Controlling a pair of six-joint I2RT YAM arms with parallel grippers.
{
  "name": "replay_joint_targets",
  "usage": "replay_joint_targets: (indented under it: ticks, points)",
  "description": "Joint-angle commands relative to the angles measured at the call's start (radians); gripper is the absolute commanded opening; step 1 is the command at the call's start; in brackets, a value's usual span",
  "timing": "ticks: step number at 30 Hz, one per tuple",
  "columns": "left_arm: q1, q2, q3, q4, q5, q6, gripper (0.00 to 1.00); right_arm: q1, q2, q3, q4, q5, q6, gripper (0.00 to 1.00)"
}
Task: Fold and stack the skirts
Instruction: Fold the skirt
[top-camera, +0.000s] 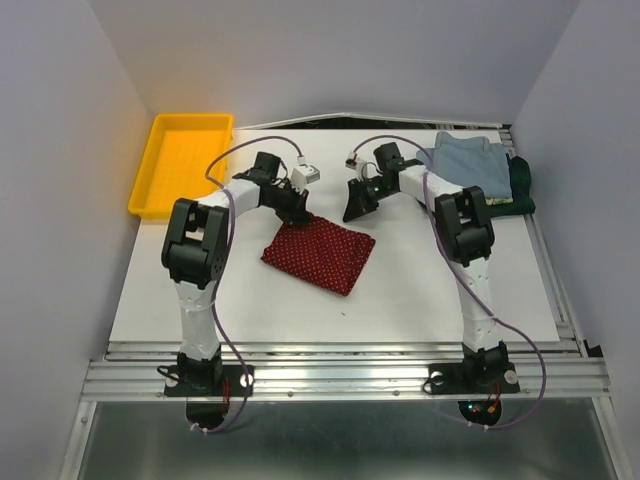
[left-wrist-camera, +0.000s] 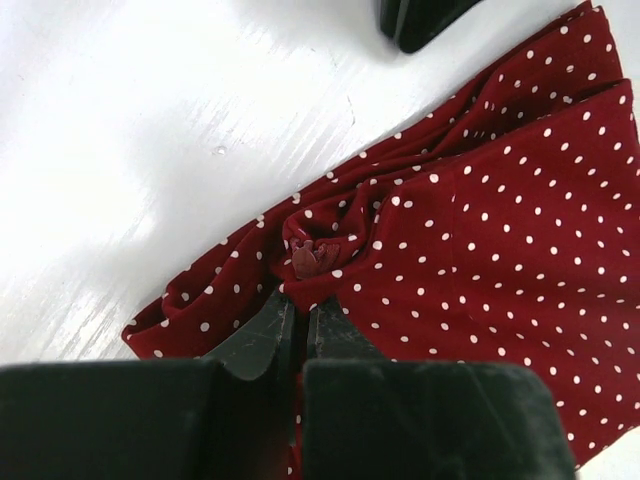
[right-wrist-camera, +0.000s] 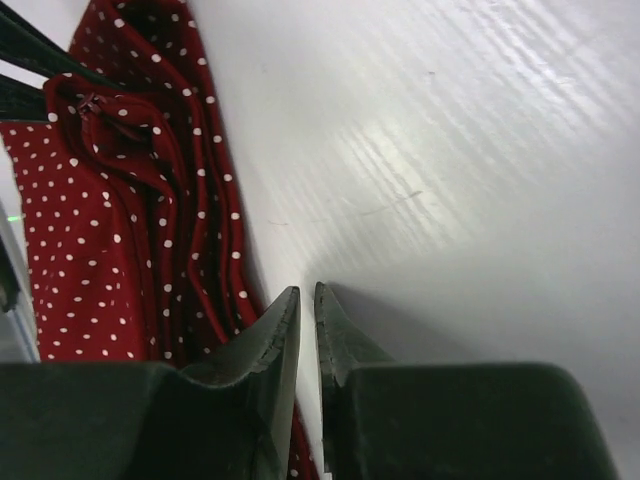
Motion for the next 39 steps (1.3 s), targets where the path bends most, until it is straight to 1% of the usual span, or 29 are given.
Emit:
replay_joint_targets:
  ticks: [1,5,8,12,18,21,25,26,28,30,31,32,34,36,38,39]
  points:
    - [0.009,-0.113,0.016,-0.004,0.047,-0.013,0.00,0.028,0.058,-0.026,-0.011,-0.023,0.001,0.16]
    - [0.009,-0.145,0.030,0.019,0.066,-0.062,0.00,0.037,0.071,-0.053,-0.014,-0.039,-0.005,0.12]
    - [0.009,-0.143,0.048,0.042,0.066,-0.094,0.00,0.037,0.071,-0.060,-0.014,-0.042,-0.008,0.11]
    - [0.014,-0.116,0.059,0.072,0.056,-0.128,0.00,0.037,0.071,-0.058,-0.014,-0.047,-0.008,0.10]
    - [0.015,-0.010,0.107,0.074,0.015,-0.157,0.00,0.037,0.071,-0.044,-0.014,-0.040,-0.013,0.10]
    - [0.015,0.037,0.119,0.085,-0.009,-0.168,0.00,0.037,0.071,-0.034,-0.016,-0.010,-0.011,0.12]
    - [0.017,0.082,0.119,0.082,-0.042,-0.168,0.00,0.011,0.051,0.012,-0.016,0.120,0.001,0.17]
    - [0.017,0.087,0.114,0.082,-0.045,-0.168,0.03,0.002,0.046,0.040,-0.017,0.145,0.006,0.18]
    - [0.015,0.087,0.101,0.082,-0.056,-0.172,0.10,-0.013,0.022,0.066,-0.017,0.216,0.007,0.29]
    - [0.015,0.078,0.085,0.088,-0.074,-0.180,0.36,-0.041,-0.015,0.094,-0.019,0.280,-0.005,0.43]
    - [0.015,0.071,0.079,0.094,-0.074,-0.188,0.36,-0.041,-0.032,0.098,-0.019,0.298,-0.010,0.43]
    - [0.015,0.062,0.076,0.097,-0.074,-0.192,0.44,-0.050,-0.049,0.104,-0.019,0.315,-0.019,0.44]
    - [0.015,0.028,0.070,0.106,-0.076,-0.202,0.51,-0.050,-0.104,0.108,-0.025,0.354,-0.024,0.45]
    - [0.015,0.001,0.073,0.112,-0.075,-0.211,0.54,-0.050,-0.144,0.102,-0.036,0.363,-0.019,0.45]
    - [0.018,-0.048,0.093,0.106,-0.079,-0.218,0.60,-0.050,-0.210,0.080,-0.045,0.340,0.007,0.45]
    - [0.018,-0.064,0.102,0.105,-0.091,-0.223,0.70,-0.050,-0.234,0.045,-0.043,0.326,0.019,0.46]
